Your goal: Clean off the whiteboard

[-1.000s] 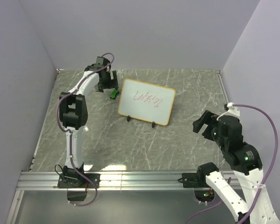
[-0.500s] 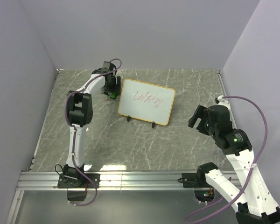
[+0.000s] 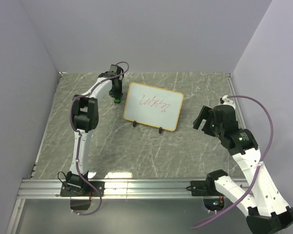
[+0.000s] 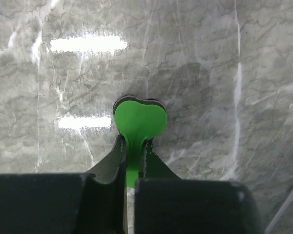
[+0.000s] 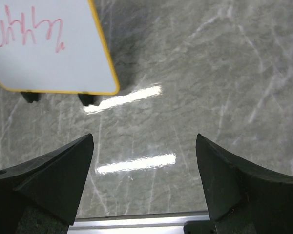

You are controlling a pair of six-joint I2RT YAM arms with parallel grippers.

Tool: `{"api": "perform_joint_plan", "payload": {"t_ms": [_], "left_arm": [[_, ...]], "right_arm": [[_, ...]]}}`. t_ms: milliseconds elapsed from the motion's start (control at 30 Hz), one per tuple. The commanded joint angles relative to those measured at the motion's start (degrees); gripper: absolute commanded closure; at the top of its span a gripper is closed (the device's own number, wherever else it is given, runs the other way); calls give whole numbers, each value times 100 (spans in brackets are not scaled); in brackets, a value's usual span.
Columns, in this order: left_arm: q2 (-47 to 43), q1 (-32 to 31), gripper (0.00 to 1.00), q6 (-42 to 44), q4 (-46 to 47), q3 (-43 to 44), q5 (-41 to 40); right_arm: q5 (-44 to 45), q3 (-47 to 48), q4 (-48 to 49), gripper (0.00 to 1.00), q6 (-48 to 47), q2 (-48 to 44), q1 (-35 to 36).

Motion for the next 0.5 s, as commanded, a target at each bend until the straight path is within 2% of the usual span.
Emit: {"api": "perform_joint_plan", "payload": {"t_ms": [0, 67, 100, 233, 333, 467], "left_arm": [[-11, 112, 100, -204, -89, 5, -146], [-230, 243, 100, -476, 7, -327, -234], [-571, 279, 100, -573, 104, -495, -200], [-1513, 253, 100, -819, 535, -1173, -67], [-2146, -10, 100, -934, 562, -1419, -243], [-2963, -335, 100, -1364, 632, -1989, -595]], "right_arm": [[-522, -105, 891, 7, -261, 104, 34], [-1041, -53, 1392, 4, -410, 297, -122], [-1600, 9, 1500, 3, -376, 437, -237], [-2798, 150, 2299, 4, 106, 1367, -633], [-3099, 211, 2608, 4, 83, 1974, -844], [-3757, 185, 3195, 13, 55, 2512, -1178]]}}
